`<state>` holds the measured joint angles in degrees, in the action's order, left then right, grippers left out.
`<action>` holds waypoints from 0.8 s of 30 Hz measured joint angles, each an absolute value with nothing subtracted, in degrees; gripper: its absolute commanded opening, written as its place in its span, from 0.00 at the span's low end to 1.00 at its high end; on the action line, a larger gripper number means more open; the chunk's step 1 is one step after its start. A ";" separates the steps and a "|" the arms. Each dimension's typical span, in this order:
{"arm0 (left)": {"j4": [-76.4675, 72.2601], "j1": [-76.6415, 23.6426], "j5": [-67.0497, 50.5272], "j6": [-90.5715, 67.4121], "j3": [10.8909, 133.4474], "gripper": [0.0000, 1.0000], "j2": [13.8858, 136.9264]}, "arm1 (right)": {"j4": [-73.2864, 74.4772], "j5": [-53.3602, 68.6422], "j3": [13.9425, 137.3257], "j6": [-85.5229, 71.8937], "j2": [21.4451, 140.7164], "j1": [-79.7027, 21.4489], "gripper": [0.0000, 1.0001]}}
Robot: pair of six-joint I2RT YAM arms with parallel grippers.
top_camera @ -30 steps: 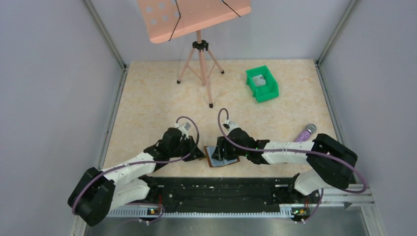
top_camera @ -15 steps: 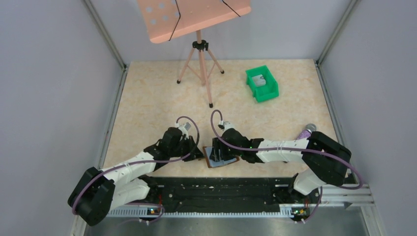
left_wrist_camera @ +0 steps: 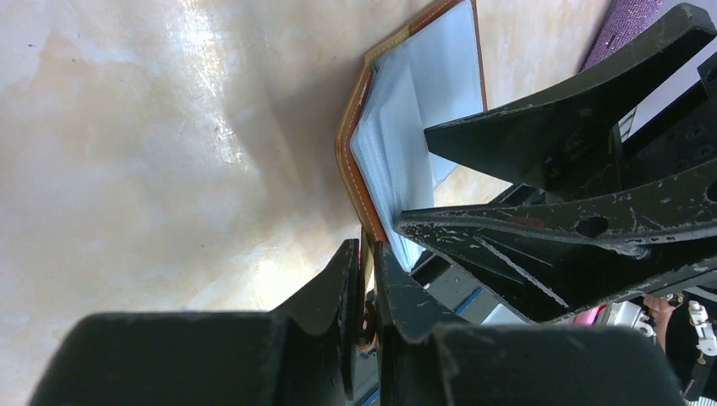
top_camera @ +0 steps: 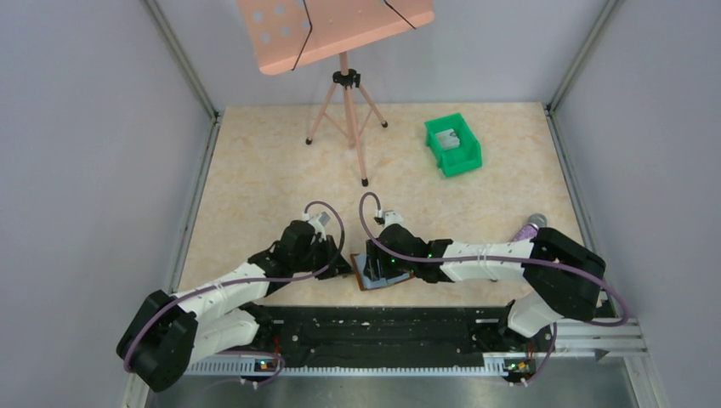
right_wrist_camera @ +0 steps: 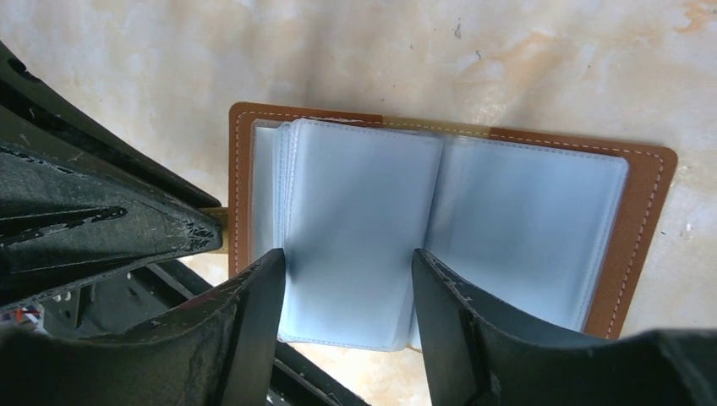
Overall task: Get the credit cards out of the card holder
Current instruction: Remove the credit card from the card holder.
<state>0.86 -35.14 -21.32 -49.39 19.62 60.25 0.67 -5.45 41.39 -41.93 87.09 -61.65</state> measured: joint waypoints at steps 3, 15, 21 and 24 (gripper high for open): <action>1.63 -35.14 -21.15 -49.36 19.62 0.00 59.90 | 1.26 -6.31 41.45 -41.91 87.09 -61.89 0.52; 3.31 -35.14 -20.05 -49.28 19.62 0.00 59.59 | 5.15 -9.54 42.00 -41.17 86.41 -61.95 0.47; 3.73 -35.14 -19.84 -49.12 19.62 0.00 59.59 | 6.76 -11.18 42.00 -41.08 84.29 -61.98 0.45; 4.01 -35.14 -19.81 -48.93 19.62 0.00 59.59 | 7.62 -12.58 42.00 -41.04 82.91 -61.98 0.42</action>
